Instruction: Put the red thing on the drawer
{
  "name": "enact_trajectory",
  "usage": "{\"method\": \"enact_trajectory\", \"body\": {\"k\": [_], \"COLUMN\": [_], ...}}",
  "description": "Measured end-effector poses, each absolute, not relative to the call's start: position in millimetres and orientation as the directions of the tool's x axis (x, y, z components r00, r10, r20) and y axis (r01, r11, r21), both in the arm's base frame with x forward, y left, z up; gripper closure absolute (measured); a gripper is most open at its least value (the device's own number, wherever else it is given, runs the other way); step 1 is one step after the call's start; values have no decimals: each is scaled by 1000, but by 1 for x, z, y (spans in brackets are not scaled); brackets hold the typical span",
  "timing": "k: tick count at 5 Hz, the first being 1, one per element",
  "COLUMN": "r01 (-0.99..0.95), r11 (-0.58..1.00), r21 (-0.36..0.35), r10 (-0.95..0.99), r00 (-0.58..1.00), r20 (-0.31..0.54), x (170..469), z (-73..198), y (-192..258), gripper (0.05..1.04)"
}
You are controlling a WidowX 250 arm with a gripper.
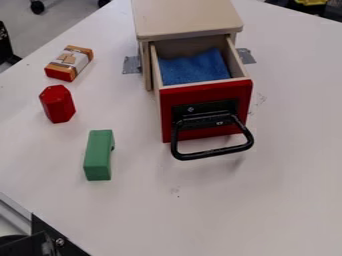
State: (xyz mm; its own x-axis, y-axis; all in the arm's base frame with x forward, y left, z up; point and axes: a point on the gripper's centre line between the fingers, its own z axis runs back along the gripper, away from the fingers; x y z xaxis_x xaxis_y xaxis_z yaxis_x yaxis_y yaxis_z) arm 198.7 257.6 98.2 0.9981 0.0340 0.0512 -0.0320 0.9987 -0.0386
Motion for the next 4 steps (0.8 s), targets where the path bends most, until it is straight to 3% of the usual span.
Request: {"method": "enact_trajectory", "body": {"k": [2, 4], "r01": [-25, 45], "r11": [994, 993], "r21": [-102, -108], "r10": [28, -36], "r00": [999, 996], "r20": [35, 81], "x": [200, 209], "z": [84, 93], "y": [240, 216], "gripper": [83, 83]}}
